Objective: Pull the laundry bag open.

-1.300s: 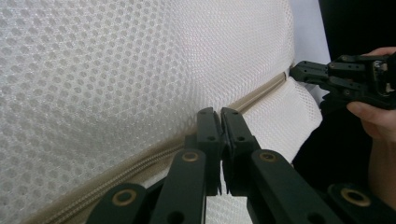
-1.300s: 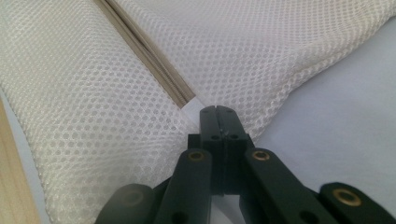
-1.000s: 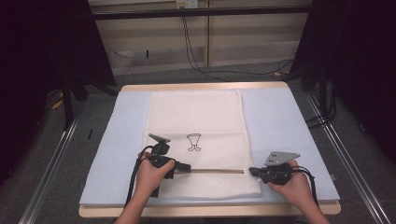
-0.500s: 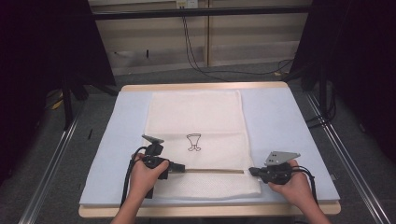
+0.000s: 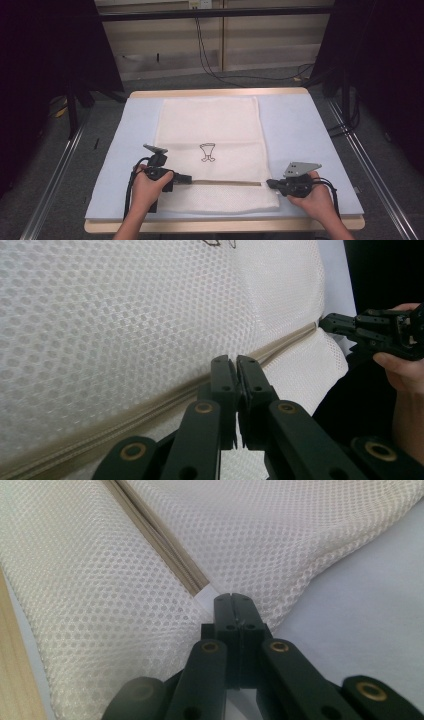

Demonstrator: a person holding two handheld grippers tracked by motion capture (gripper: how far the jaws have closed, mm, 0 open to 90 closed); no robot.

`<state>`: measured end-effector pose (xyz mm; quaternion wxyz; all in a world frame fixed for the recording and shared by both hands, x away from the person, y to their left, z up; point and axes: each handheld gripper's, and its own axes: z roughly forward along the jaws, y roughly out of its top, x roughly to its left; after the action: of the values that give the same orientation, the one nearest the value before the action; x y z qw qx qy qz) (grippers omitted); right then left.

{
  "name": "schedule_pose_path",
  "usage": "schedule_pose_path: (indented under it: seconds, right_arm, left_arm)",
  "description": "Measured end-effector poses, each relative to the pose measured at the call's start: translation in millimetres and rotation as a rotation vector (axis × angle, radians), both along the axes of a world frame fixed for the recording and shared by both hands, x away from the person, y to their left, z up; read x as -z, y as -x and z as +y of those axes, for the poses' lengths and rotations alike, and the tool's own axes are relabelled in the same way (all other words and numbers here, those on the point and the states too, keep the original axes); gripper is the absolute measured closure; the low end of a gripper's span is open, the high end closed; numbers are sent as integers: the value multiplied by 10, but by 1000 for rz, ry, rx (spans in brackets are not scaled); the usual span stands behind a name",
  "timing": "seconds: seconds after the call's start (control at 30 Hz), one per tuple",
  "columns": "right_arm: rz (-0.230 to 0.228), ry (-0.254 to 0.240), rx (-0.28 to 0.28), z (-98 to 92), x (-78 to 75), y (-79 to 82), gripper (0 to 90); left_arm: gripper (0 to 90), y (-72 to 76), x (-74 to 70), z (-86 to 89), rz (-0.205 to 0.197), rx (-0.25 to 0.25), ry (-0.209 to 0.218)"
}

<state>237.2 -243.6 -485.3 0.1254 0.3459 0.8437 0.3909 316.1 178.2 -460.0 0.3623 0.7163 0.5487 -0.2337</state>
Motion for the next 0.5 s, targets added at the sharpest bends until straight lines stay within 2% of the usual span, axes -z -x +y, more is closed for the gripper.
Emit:
schedule_pose_path:
  seconds: [0.5]
  right_arm:
    - [-1,0,-1,-1,0,-1,900]
  left_arm:
    - [872,2,-12,155,7,-29,2]
